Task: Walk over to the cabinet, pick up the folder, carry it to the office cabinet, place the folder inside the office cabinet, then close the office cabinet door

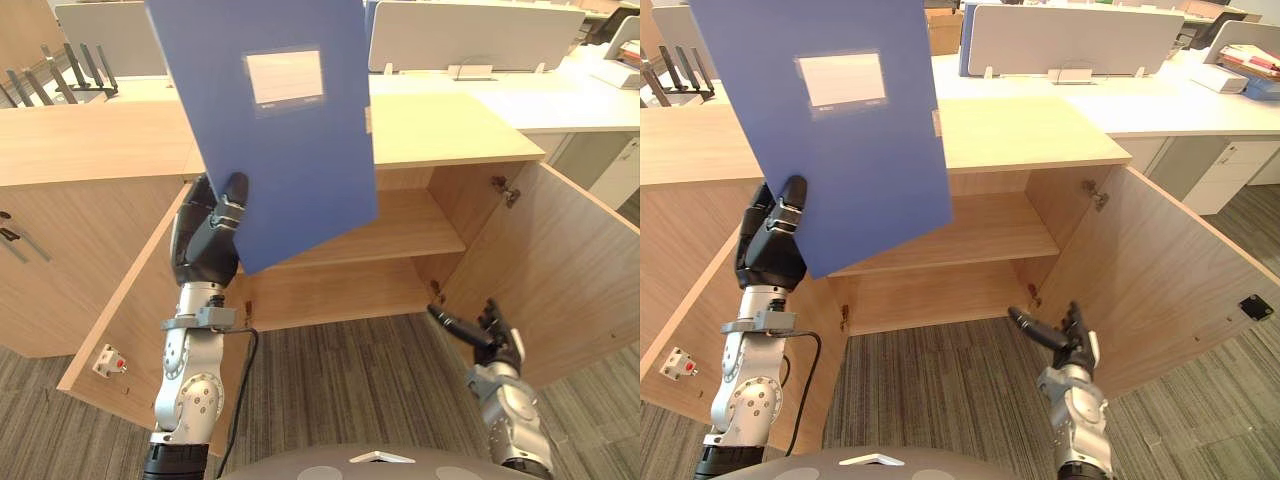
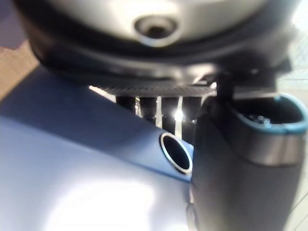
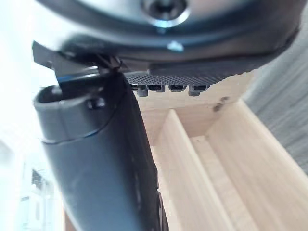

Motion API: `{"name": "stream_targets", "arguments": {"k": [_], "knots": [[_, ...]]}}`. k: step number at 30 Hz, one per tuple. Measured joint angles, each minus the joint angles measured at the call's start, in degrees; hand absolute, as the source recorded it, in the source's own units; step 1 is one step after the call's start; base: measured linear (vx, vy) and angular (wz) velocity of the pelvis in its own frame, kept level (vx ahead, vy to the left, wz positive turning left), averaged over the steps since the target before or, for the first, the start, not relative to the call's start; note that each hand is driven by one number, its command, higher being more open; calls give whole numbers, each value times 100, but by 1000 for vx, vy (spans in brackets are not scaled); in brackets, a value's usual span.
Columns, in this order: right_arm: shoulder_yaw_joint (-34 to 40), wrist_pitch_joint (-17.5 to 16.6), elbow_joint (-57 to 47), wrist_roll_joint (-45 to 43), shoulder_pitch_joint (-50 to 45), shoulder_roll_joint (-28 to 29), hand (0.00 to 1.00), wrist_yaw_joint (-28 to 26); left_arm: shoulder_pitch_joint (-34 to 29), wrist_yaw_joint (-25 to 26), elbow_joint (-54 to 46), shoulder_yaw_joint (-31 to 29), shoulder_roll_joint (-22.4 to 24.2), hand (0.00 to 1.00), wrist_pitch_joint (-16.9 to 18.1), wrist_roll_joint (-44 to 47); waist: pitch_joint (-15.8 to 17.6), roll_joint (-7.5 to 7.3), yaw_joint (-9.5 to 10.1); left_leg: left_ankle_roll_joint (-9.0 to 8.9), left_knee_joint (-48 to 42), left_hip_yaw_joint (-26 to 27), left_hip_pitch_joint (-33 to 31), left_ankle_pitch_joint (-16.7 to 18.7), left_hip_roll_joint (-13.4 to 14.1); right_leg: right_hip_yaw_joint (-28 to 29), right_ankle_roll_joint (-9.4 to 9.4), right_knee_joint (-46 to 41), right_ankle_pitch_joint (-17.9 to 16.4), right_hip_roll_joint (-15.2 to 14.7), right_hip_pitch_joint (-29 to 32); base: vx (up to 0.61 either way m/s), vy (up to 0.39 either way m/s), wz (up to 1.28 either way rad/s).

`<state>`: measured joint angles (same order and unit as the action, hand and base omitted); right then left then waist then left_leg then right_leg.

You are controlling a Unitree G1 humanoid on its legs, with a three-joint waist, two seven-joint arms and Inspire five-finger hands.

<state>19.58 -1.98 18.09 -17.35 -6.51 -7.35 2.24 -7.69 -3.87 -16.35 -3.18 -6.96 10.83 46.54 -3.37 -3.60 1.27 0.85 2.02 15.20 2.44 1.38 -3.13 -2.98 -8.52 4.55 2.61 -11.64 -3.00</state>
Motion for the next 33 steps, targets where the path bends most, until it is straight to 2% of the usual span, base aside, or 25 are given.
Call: {"name": "stream_targets", "arguments": {"k": [4, 8, 11, 12, 14, 17, 21, 24, 30, 33], "knots": [[270, -39, -515, -392, 114, -376, 100, -17, -23, -54, -3, -315, -17, 0, 1, -48, 53, 3, -2, 2, -121, 46, -28, 95, 0, 43, -15, 0, -12, -15, 3, 5, -8, -6], [351, -202, -608, -837, 331, -921, 100, -198, -87, -164, -3, -519, -140, 0, 5, -48, 136, -16, -15, 6, -352, 120, -107, 257, 31, 120, -18, -1, -14, -13, 18, 14, -19, -11], [321, -316, -831, -1709, 453, -1158, 100, -667, -144, -252, -2, -554, -299, 0, 5, -45, 201, 5, -24, 6, -473, 194, -127, 355, 62, 189, -18, -1, -14, -1, 26, -1, -23, -14], [201, -404, -945, -2199, 532, -1262, 100, -956, -143, -348, -2, -554, -332, 0, 5, -45, 210, 15, -42, 5, -560, 212, -171, 408, 79, 197, -18, -1, -14, 0, 42, 1, -25, -6], [-26, -448, -1062, -2621, 629, -1385, 100, -1206, -141, -469, -2, -530, -387, 0, 5, -44, 214, 20, -63, 10, -593, 212, -195, 423, 83, 197, -18, -2, -14, 1, 55, 0, -16, -2], [-817, -450, -1166, -3170, 1043, -1674, 100, -1676, -103, -576, 20, -264, -677, 0, 5, -43, 214, 21, -83, 11, -593, 208, -194, 423, 83, 194, -18, -2, -14, 3, 54, -3, -12, 0], [-1933, -283, -1166, -3880, 1819, -1797, 100, -2358, 304, -917, 324, 344, -896, 0, -6, -54, 224, 28, 36, 12, -605, 153, -194, 422, 79, 146, -17, -3, -14, 1, 16, -30, -31, 7], [-2419, -171, -1160, -4053, 2271, -1797, 100, -2607, 576, -1059, 509, 552, -948, 0, -8, -115, 231, 37, 68, 15, -616, 75, -199, 419, 79, 26, -10, -55, -18, 6, -2, -21, -35, 13], [-2766, -111, -784, -4487, 2953, -1999, 100, -2599, 973, -1072, 757, 592, -1004, 0, 1, -160, 257, 19, 136, 49, -605, 43, -191, 398, 58, -62, 8, -182, -28, -8, 9, -4, -9, 3], [-2987, -83, -570, -4486, 3221, -2059, 100, -2595, 1012, -1073, 824, 589, -1180, 0, 33, -114, 282, -23, 128, 58, -602, 30, -192, 391, 56, -138, 10, -138, -28, -11, 6, -15, -14, 2]]}}
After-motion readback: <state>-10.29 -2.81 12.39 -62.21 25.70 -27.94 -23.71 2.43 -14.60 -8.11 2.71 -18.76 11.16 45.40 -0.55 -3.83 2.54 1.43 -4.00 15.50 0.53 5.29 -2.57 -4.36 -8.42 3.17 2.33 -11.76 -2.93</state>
